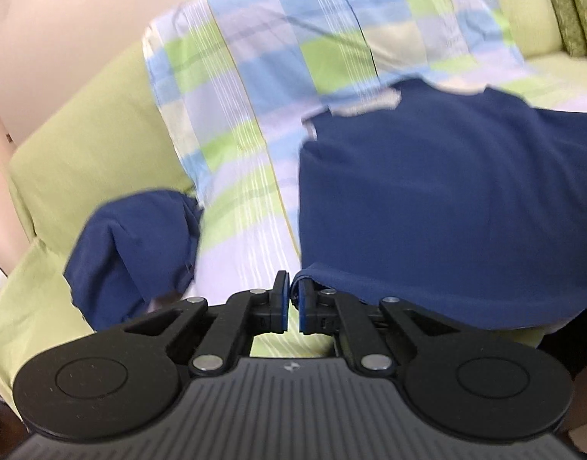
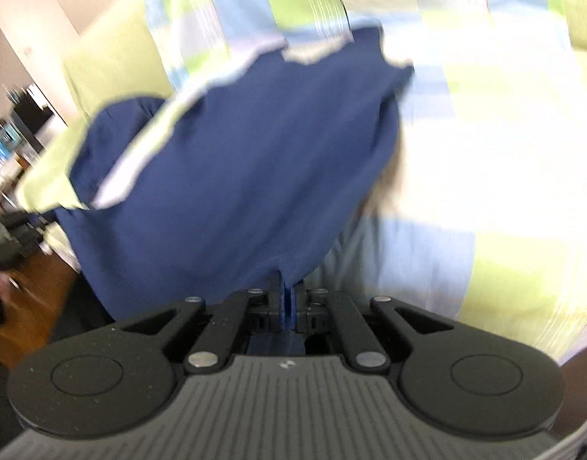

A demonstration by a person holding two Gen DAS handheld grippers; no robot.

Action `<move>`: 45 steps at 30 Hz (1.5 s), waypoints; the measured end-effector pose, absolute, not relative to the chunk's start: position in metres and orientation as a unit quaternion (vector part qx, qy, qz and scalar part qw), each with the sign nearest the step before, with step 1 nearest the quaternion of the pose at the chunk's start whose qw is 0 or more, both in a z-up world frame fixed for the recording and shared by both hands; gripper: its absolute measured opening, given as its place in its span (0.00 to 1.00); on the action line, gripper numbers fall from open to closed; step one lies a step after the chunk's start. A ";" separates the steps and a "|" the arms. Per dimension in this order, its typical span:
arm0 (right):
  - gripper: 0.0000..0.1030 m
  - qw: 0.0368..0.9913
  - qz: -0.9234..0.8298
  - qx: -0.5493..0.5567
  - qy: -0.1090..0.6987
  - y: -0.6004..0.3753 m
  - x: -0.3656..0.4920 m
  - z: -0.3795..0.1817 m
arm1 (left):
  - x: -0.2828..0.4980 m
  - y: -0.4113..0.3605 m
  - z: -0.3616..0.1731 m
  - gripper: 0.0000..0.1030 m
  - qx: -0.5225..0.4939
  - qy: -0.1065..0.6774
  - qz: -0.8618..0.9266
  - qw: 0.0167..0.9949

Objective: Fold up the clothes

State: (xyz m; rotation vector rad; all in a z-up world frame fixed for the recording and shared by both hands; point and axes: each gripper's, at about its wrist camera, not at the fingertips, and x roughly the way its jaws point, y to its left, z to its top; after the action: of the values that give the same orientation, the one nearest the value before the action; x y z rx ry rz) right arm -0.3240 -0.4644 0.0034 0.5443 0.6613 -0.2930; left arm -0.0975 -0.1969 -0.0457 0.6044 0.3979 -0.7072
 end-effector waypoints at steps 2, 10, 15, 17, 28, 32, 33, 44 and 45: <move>0.01 0.907 -0.139 0.264 0.297 -0.462 -0.331 0.024 | -0.101 -0.191 -0.035 0.05 0.281 0.180 -0.340 0.879; 0.02 0.886 -0.174 0.302 0.305 -0.462 -0.343 -0.014 | -0.104 -0.171 -0.067 0.05 0.286 0.225 -0.332 0.870; 0.32 0.881 -0.224 0.259 0.325 -0.449 -0.352 -0.053 | -0.103 -0.156 -0.093 0.17 0.302 0.256 -0.326 0.859; 0.34 0.891 -0.248 0.190 0.328 -0.432 -0.359 -0.057 | -0.104 -0.151 -0.096 0.40 0.306 0.249 -0.328 0.858; 0.61 0.896 -0.178 -0.098 0.395 -0.348 -0.362 -0.107 | -0.130 -0.120 -0.143 0.67 0.418 0.129 -0.396 0.807; 0.61 0.906 -0.161 -0.090 0.380 -0.348 -0.353 -0.119 | -0.141 -0.121 -0.170 0.67 0.477 0.075 -0.413 0.772; 0.61 0.907 -0.158 -0.091 0.379 -0.349 -0.350 -0.120 | -0.143 -0.122 -0.176 0.67 0.491 0.061 -0.415 0.764; 0.64 0.915 -0.130 -0.066 0.377 -0.365 -0.345 -0.123 | -0.123 -0.139 -0.195 0.66 0.490 -0.066 -0.443 0.747; 0.64 0.915 -0.132 -0.079 0.373 -0.362 -0.343 -0.123 | -0.122 -0.138 -0.191 0.66 0.486 -0.078 -0.446 0.747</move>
State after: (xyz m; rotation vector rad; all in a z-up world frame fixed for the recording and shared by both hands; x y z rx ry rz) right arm -0.3433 -0.3616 -0.1230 -0.1633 0.7689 -0.2720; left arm -0.1217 -0.1377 -0.1912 1.0634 -0.1713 -0.9757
